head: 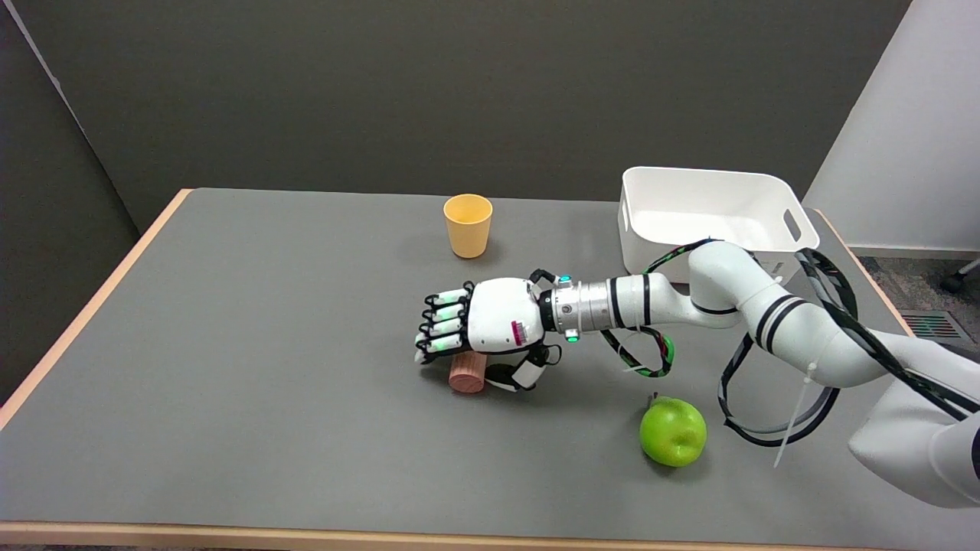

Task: Pick up the wooden cylinder.

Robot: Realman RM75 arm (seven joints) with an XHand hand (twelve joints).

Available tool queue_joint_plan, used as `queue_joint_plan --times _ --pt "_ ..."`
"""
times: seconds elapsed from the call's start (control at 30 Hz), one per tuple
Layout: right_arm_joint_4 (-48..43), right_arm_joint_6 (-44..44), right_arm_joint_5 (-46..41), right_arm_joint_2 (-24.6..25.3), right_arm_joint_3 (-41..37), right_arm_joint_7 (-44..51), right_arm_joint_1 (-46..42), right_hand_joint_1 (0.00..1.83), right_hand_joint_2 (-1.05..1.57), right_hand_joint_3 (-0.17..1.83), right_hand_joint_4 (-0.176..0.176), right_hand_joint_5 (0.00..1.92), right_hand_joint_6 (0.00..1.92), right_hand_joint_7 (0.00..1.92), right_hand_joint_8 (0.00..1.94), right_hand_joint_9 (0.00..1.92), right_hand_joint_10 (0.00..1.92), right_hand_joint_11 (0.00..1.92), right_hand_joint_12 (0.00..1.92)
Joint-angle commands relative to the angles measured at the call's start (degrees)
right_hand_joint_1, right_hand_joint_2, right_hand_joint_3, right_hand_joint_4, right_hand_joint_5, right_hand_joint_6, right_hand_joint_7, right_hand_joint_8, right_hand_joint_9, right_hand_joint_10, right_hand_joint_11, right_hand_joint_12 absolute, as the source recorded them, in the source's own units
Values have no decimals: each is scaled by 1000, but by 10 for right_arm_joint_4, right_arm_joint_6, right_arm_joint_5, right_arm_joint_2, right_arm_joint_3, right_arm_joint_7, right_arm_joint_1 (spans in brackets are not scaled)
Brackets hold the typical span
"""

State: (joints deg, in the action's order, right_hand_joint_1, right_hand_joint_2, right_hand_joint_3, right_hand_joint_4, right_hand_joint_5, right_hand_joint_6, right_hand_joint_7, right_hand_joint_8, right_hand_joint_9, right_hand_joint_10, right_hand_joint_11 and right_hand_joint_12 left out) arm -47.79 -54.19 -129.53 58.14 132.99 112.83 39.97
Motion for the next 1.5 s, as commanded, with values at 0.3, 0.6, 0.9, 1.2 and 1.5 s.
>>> queue_joint_plan --times 0.3,0.6,0.9,1.2,1.5 --pt "19 3 -1 11 6 -2 10 1255 1331 46 -87 448 1778 609 1534 551 1729 140 1782" --pt "20 7 -5 12 6 -6 11 1293 1315 14 -123 440 1720 658 1464 650 1710 493 1921" --pt "28 19 -25 12 6 -62 10 1493 857 791 86 472 1627 696 1522 757 1819 674 1921" --pt "36 13 -48 12 2 -83 7 1530 664 1127 106 474 1666 856 1517 829 1921 419 1921" --pt "38 16 -54 12 -6 -97 7 1560 532 1343 103 547 1637 956 1558 927 1921 560 1921"
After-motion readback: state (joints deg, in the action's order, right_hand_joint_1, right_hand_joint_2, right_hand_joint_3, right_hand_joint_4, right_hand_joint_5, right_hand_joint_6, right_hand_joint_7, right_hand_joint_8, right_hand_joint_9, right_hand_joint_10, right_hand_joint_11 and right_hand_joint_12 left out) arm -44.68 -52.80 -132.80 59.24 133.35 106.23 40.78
